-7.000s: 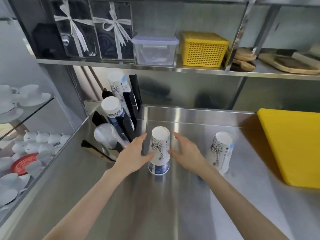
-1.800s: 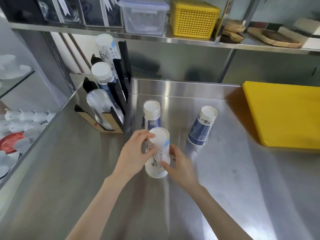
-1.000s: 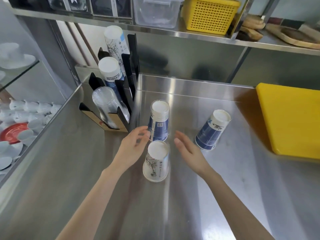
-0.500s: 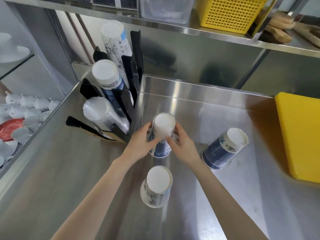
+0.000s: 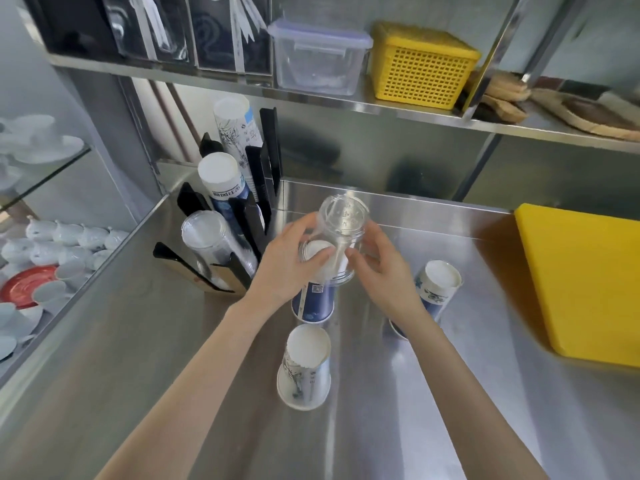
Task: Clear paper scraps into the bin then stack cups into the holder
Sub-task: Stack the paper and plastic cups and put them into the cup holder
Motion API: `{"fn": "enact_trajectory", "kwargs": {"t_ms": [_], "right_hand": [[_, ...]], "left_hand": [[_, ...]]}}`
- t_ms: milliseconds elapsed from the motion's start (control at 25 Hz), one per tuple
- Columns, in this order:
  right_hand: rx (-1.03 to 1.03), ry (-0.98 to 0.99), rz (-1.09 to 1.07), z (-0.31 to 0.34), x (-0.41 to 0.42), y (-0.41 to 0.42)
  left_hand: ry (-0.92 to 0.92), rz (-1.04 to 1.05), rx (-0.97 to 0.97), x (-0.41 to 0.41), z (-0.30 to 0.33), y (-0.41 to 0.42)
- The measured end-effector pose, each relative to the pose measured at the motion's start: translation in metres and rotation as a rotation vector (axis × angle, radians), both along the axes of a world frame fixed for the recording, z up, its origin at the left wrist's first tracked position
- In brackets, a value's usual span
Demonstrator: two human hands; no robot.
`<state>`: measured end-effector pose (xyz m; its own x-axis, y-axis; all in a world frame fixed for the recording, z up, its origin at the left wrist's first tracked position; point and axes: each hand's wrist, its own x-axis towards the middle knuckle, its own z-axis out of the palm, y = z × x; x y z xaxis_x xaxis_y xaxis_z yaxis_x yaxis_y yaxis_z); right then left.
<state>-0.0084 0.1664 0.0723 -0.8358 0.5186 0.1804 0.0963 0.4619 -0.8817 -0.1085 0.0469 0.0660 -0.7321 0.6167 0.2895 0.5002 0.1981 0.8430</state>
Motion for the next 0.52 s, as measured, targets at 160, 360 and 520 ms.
{"fn": "enact_trajectory", "kwargs": {"t_ms": [160, 360, 520], "right_hand": [[0.039, 0.101, -0.029, 0.020, 0.041, -0.005], [0.009, 0.107, -0.010, 0.005, 0.097, -0.009], [-0.028, 0.028, -0.038, -0.032, 0.138, -0.005]], "left_hand": [[0.036, -0.009, 0.040, 0.038, 0.025, -0.001], [-0.027, -0.052, 0.046, 0.094, 0.005, -0.004], [-0.098, -0.041, -0.037, 0.130, -0.033, -0.002]]}}
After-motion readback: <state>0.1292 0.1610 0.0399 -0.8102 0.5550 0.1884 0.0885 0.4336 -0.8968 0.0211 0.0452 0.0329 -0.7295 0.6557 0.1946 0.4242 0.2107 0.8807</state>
